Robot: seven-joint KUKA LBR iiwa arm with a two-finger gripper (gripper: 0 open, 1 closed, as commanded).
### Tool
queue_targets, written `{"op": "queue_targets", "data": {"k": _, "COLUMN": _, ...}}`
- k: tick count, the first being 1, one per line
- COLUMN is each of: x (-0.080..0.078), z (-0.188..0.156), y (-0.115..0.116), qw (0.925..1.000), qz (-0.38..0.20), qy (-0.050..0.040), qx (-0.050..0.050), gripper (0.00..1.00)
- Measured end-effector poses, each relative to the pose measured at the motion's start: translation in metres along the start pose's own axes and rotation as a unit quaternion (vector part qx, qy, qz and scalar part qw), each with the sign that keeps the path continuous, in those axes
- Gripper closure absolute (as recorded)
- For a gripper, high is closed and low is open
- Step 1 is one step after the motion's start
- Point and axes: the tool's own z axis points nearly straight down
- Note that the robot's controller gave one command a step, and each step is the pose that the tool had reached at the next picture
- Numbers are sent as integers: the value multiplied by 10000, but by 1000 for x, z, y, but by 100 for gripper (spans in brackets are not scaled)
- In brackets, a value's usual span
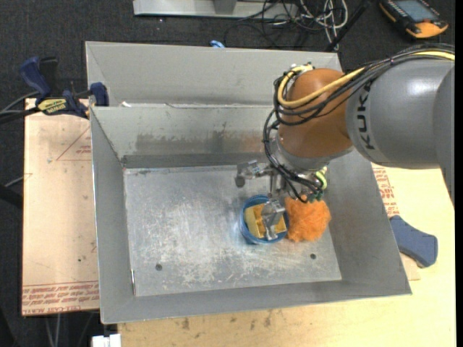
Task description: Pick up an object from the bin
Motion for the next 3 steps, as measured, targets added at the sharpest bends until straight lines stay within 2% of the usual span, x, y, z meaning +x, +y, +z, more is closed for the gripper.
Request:
{"op": "queue_targets", "data": {"k": 1, "x": 5, "z": 12, "y": -4, "qw": 9985, "qz": -538, "qy": 48, "qx": 0, "gripper": 100}}
{"op": "queue_targets", "data": {"k": 2, "x": 5, "z": 12, "y": -4, "qw": 9986, "qz": -535, "qy": 47, "qx": -1, "gripper": 100}}
{"op": "queue_targets", "data": {"k": 3, "x": 9, "z": 0, "y": -5, "qw": 9968, "qz": -794, "qy": 18, "qx": -6, "gripper": 100}}
